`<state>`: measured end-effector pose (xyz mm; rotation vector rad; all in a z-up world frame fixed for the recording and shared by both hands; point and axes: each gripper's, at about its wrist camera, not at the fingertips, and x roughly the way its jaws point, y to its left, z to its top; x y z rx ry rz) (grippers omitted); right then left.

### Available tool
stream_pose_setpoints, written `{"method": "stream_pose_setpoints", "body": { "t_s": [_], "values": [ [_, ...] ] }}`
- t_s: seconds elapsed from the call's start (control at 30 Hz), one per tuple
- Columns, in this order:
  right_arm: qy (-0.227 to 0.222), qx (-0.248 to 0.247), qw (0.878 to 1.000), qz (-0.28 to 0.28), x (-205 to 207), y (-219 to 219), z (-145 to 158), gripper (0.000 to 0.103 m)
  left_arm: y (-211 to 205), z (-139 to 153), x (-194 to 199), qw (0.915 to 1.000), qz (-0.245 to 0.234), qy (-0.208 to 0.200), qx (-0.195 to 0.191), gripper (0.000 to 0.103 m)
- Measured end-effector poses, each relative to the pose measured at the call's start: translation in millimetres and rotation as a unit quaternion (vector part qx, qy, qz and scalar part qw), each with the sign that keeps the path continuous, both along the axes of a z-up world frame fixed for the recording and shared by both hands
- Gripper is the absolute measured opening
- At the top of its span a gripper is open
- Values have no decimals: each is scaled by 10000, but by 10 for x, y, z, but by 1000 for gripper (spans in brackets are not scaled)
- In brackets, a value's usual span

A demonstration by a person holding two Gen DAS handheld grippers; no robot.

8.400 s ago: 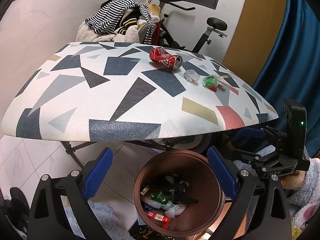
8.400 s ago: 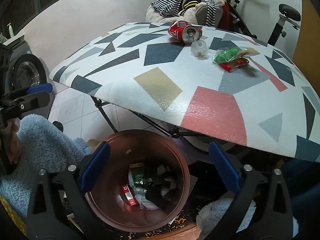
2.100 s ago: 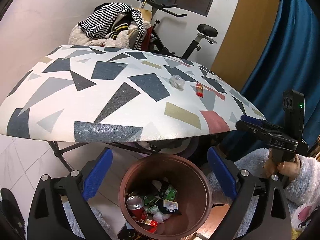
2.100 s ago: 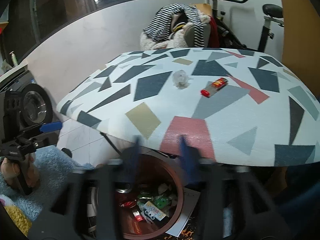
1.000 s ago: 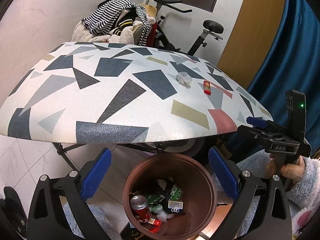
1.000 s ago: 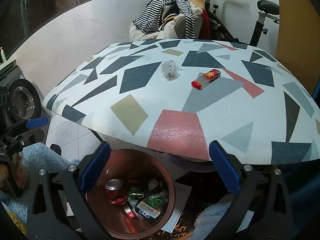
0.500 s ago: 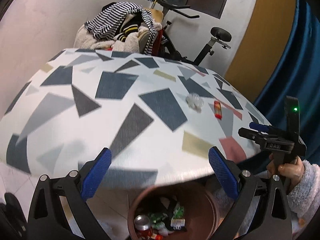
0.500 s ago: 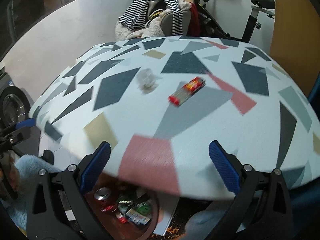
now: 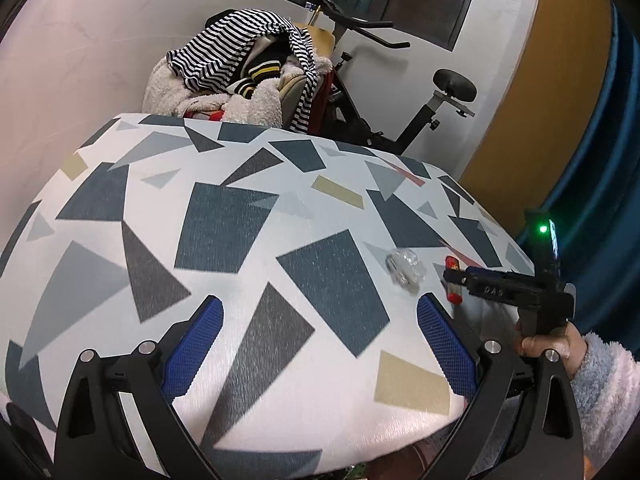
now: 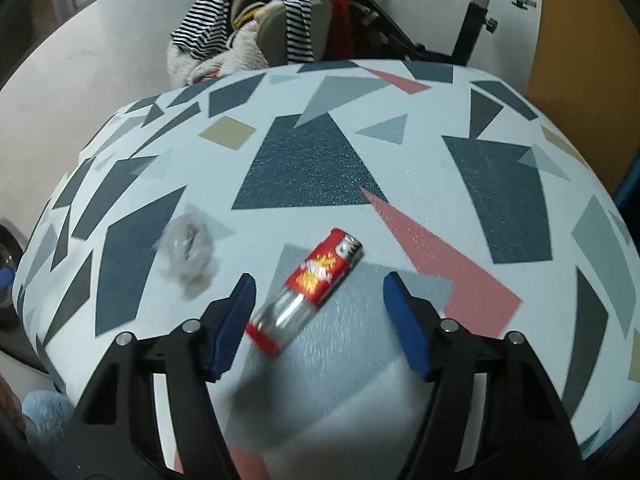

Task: Collect trash
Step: 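Move the right gripper to the red lighter and grasp it, then grasp the clear plastic item with the left gripper while the right gripper holds the lighter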

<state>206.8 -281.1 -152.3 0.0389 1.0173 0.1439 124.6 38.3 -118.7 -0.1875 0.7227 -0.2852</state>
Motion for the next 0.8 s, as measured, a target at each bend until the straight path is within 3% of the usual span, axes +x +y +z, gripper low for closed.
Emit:
{"method": "stream_pose_setpoints", "body": {
  "t_s": [0.2, 0.27, 0.47, 0.7, 0.8],
  "values": [
    [-88, -453, 9985, 310, 59, 98, -55, 58, -52, -19, 140, 9999, 49, 92, -3, 95],
    [-85, -418, 9983, 409, 45, 78, -62, 46, -71, -28, 160, 9999, 43, 100, -13, 95],
    [-63, -282, 9981, 547, 10, 50, -39, 28, -160, -31, 221, 9999, 1, 160, 2, 95],
    [-380, -97, 9977, 560, -197, -45, 136, 27, -498, -6, 490, 9992, -288, 276, -14, 95],
    [-552, -37, 9971, 514, -275, -20, 221, 27, -759, -100, 654, 9976, -508, 473, -7, 88]
  ]
}}
